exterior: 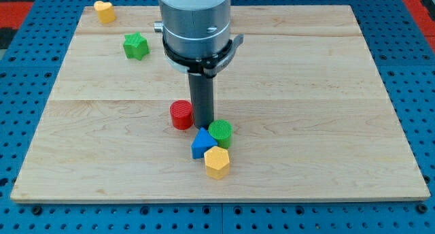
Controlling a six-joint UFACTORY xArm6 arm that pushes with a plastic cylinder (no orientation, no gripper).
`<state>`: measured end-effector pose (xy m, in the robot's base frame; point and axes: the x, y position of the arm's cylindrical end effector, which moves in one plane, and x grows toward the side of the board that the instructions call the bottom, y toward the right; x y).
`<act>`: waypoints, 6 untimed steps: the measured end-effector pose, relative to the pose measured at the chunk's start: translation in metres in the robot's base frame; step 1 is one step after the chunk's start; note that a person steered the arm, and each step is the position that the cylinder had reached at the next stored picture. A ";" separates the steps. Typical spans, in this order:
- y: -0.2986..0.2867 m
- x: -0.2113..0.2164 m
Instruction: Move the red circle slightly down
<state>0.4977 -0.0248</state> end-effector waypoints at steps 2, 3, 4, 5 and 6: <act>0.006 0.015; 0.007 0.018; 0.007 0.008; 0.012 -0.019; 0.014 -0.052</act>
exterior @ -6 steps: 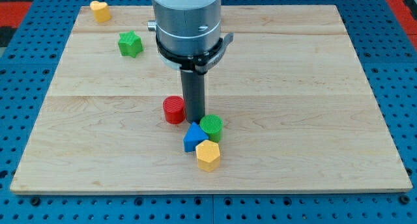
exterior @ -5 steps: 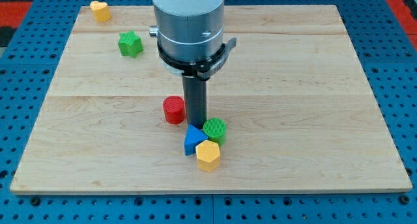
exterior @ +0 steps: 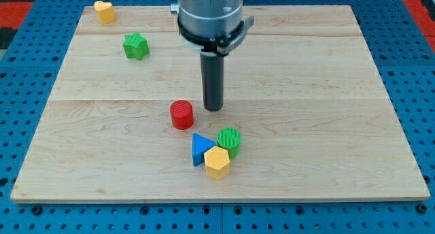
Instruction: Move the red circle slightly down
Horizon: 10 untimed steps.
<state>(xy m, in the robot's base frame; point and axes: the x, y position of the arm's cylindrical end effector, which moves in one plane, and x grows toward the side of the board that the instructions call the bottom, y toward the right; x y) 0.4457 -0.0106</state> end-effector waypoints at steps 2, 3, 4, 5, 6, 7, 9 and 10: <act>-0.021 -0.019; -0.049 -0.010; -0.072 -0.005; -0.075 0.000; -0.070 0.007; -0.054 0.007; -0.036 0.018; -0.036 0.020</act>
